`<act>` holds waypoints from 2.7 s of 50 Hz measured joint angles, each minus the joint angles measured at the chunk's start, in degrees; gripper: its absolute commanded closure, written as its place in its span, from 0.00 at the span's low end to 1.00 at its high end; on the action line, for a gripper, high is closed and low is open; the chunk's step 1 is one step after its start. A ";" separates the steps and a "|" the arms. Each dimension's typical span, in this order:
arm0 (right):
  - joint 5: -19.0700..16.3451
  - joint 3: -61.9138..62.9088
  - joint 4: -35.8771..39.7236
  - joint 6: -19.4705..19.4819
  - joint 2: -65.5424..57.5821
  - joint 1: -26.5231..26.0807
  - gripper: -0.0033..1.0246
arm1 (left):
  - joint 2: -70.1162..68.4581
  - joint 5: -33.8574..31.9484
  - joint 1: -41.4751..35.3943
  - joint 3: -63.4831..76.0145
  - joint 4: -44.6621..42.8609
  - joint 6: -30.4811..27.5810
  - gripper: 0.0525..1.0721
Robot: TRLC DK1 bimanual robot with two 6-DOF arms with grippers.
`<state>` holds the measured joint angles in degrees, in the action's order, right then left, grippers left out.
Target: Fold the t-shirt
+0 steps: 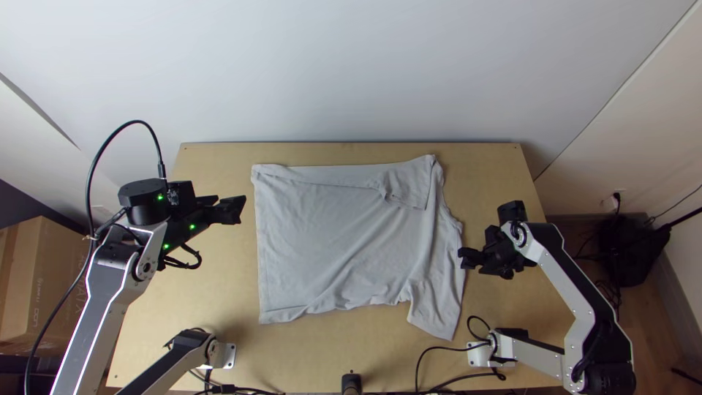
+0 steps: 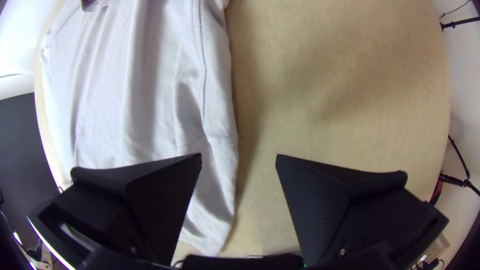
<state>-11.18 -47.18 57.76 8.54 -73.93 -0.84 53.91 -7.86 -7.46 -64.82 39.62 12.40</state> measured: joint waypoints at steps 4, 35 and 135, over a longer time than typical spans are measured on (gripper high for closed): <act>0.00 0.00 -1.29 0.28 -0.52 0.55 0.47 | -0.33 0.00 0.24 0.24 0.00 -0.26 0.04; -0.04 2.23 -8.04 2.34 -6.03 5.22 0.58 | -0.63 0.00 1.40 0.98 0.22 -0.68 0.04; 1.11 6.62 -12.31 1.44 4.63 4.92 0.97 | 23.45 -2.89 -30.97 21.97 23.76 -13.75 0.80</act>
<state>-10.07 -40.56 45.45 9.98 -69.30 4.08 77.36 -10.74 -38.44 -42.85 63.37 -1.34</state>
